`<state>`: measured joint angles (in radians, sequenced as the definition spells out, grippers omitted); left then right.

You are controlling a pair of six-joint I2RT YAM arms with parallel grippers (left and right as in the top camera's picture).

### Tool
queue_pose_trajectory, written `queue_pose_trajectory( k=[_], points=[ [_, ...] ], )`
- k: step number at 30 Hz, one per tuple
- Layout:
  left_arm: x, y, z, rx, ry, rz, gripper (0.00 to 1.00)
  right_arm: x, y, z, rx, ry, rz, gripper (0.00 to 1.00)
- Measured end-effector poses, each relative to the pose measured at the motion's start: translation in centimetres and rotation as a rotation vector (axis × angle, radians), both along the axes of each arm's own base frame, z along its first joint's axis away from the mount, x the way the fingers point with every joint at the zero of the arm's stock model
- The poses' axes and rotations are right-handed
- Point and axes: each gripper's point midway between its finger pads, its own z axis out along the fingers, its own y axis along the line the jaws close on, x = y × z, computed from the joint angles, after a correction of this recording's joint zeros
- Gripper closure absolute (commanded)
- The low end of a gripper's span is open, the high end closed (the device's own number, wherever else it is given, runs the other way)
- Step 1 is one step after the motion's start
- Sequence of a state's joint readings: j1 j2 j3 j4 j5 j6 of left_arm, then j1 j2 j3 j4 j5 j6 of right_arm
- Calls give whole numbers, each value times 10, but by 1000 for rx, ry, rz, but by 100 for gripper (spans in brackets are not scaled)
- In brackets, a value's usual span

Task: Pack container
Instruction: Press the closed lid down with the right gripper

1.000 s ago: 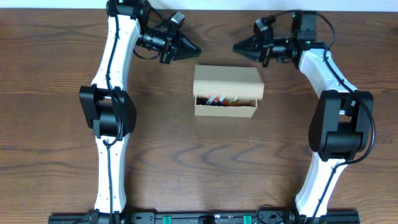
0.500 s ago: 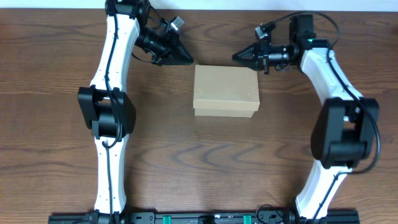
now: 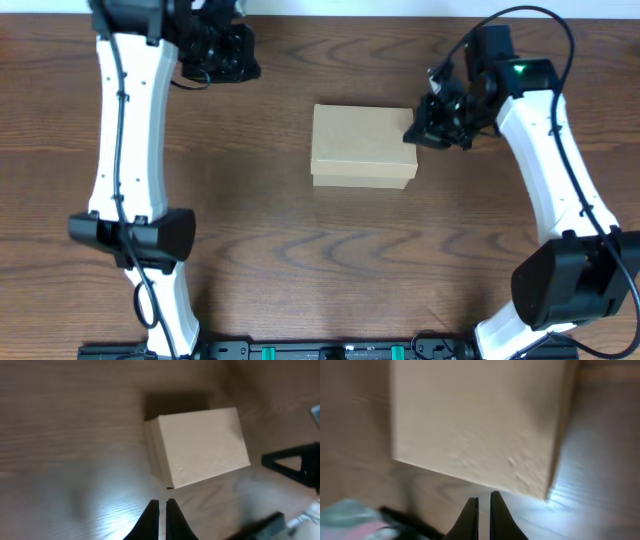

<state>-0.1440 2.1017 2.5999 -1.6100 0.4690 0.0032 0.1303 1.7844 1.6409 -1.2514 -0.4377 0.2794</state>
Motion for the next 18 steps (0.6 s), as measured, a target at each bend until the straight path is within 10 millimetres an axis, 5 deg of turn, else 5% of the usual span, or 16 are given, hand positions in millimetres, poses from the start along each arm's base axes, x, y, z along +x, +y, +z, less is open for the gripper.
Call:
queue_pose_trajectory(
  k=[4, 13, 18],
  points=[
    [3, 9, -4, 55, -4, 26, 94, -4, 1, -8, -114, -15, 49, 98],
    [5, 16, -7, 95, -8, 44, 94, 22, 22, -9, -176, -162, 109, 98],
    [5, 17, -7, 100, -9, 46, 94, 32, 33, -28, -179, -157, 130, 98]
  ],
)
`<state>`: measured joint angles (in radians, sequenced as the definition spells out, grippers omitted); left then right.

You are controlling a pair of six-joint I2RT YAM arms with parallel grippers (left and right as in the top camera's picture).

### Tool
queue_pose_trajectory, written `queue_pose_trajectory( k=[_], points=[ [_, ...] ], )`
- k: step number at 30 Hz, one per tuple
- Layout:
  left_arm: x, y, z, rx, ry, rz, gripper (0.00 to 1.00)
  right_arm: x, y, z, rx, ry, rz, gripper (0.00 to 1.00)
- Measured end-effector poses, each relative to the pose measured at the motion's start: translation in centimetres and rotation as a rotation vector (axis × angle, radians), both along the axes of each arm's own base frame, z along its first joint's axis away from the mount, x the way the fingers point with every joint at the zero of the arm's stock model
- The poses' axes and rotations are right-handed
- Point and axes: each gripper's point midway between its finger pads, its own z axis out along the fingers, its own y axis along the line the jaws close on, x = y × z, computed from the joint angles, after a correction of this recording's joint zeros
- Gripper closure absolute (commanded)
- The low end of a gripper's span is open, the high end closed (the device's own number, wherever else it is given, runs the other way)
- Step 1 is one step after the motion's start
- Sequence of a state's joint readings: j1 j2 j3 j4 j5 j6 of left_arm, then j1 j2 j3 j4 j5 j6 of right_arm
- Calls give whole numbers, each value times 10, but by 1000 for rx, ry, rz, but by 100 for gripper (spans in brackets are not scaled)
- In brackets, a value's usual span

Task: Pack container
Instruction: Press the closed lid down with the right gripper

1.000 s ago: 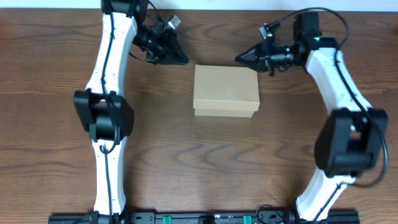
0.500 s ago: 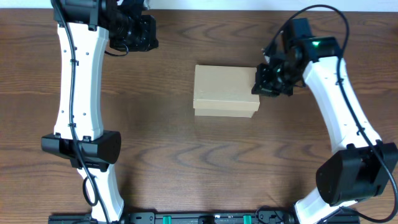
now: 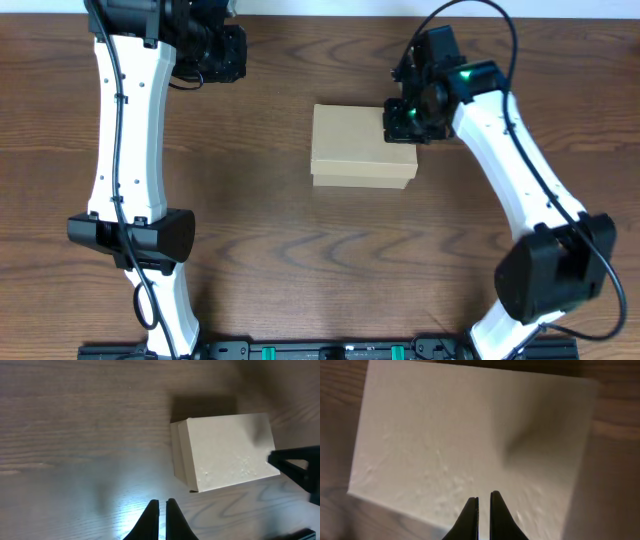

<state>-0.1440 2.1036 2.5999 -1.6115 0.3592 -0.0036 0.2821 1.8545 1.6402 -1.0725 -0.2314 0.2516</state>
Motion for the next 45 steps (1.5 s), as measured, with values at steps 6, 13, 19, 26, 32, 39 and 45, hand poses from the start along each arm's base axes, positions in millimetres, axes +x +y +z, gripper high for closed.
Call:
queue_pose_trajectory(
  k=[6, 13, 19, 26, 32, 39, 45],
  points=[
    [0, 0, 0, 0, 0, 0, 94, 0, 17, -20, 6, 37, 40, 98],
    [0, 0, 0, 0, 0, 0, 94, -9, 29, -25, 9, 62, 76, 98],
    [0, 0, 0, 0, 0, 0, 94, -25, 24, -28, -12, 129, 77, 98],
    [0, 0, 0, 0, 0, 0, 94, -28, 23, -28, -16, 139, 77, 98],
    [0, 0, 0, 0, 0, 0, 94, -28, 22, -29, -25, 138, 76, 98],
    [0, 0, 0, 0, 0, 0, 94, -30, 25, -29, -37, 135, 89, 98],
    [0, 2, 1, 8, -5, 3, 94, -35, 29, -35, -49, 142, 106, 98]
  ],
)
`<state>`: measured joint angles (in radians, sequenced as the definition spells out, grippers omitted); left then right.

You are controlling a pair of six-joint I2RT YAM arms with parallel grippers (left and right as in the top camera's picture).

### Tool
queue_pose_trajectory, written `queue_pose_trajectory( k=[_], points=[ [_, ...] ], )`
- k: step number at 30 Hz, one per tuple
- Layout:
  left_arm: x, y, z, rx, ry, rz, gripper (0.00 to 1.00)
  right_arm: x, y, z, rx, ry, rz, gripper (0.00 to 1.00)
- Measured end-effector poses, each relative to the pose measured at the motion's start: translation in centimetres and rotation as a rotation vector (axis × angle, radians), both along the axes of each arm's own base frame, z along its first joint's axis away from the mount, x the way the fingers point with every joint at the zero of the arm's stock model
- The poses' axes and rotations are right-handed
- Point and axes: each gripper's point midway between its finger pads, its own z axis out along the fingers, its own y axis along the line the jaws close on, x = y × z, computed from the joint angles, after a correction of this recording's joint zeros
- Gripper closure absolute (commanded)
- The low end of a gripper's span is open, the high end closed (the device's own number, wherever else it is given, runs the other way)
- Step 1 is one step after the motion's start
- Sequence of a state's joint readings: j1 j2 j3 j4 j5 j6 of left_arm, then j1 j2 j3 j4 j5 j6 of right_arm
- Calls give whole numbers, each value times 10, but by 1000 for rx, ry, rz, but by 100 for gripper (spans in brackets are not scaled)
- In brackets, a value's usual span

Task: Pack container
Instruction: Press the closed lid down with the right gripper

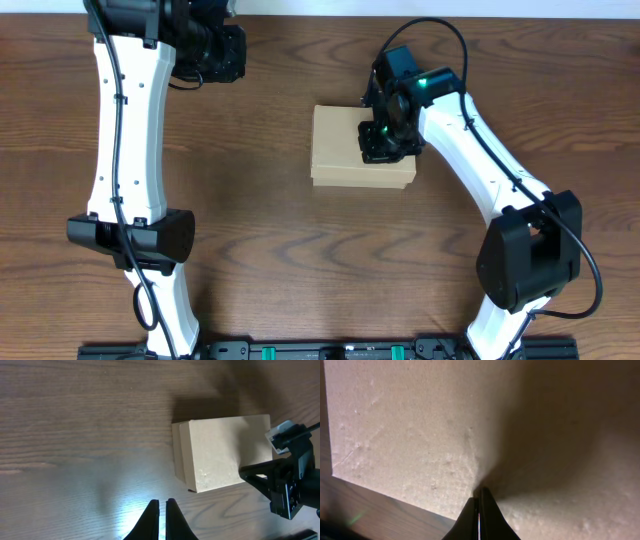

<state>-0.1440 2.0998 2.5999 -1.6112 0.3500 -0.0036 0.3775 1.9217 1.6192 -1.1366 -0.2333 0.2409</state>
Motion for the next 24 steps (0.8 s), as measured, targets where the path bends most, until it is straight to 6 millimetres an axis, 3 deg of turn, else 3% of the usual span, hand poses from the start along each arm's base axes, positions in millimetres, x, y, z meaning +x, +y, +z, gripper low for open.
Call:
queue_pose_trajectory(
  k=[17, 24],
  points=[
    [-1, 3, 2, 15, -10, 6, 94, -3, 2, -11, 0, -4, 8, 98],
    [-1, 3, 2, 15, -10, 6, 94, 3, -3, 4, -41, -16, 8, 98]
  ],
)
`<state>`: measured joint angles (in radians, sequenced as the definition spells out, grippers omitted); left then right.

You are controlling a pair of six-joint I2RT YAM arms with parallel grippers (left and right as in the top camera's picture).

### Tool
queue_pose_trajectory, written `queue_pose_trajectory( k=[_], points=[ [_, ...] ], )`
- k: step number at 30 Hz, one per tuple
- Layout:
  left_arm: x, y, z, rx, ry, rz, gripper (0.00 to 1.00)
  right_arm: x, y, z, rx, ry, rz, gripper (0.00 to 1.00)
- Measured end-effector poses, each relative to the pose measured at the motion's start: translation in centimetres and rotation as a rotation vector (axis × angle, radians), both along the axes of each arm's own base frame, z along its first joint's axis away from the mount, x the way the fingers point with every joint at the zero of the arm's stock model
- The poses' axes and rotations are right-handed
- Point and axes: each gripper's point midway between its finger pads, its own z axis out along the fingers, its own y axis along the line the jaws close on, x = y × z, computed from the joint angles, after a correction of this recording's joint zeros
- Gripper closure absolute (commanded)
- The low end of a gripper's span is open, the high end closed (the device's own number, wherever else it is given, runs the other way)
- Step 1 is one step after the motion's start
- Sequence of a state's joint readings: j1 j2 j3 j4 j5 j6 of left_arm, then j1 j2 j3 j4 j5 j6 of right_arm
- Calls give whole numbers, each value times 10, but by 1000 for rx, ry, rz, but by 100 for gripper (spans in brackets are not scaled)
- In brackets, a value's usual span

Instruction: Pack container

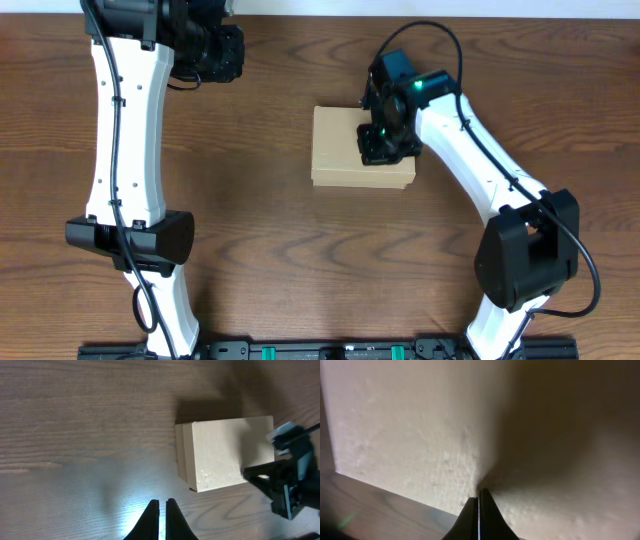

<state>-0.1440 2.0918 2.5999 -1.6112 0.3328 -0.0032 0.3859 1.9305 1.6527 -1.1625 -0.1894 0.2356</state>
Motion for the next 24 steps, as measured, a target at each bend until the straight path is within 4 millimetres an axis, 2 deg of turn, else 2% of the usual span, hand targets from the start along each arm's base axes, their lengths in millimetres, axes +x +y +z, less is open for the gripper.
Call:
queue_pose_trajectory(
  k=[3, 7, 10, 13, 15, 18, 20, 24],
  points=[
    [0, 2, 1, 8, -5, 4, 94, 18, -2, 29, -26, -72, -5, 95],
    [-4, 9, 12, 41, -41, 20, 94, 43, -13, 93, -61, -221, -32, 85],
    [-13, 17, 31, 70, -98, 38, 94, 52, -35, 132, -106, -305, -78, 82],
    [-26, 28, 56, 101, -172, 62, 94, 53, -69, 156, -181, -340, -142, 83],
    [-36, 34, 72, 122, -219, 80, 94, 50, -93, 165, -233, -340, -187, 80],
    [-50, 44, 94, 148, -286, 107, 94, 44, -130, 170, -300, -314, -255, 83],
    [-57, 49, 104, 160, -317, 120, 94, 36, -154, 168, -343, -273, -296, 93],
    [-67, 54, 116, 171, -356, 136, 94, 30, -188, 167, -387, -236, -365, 90]
  ],
)
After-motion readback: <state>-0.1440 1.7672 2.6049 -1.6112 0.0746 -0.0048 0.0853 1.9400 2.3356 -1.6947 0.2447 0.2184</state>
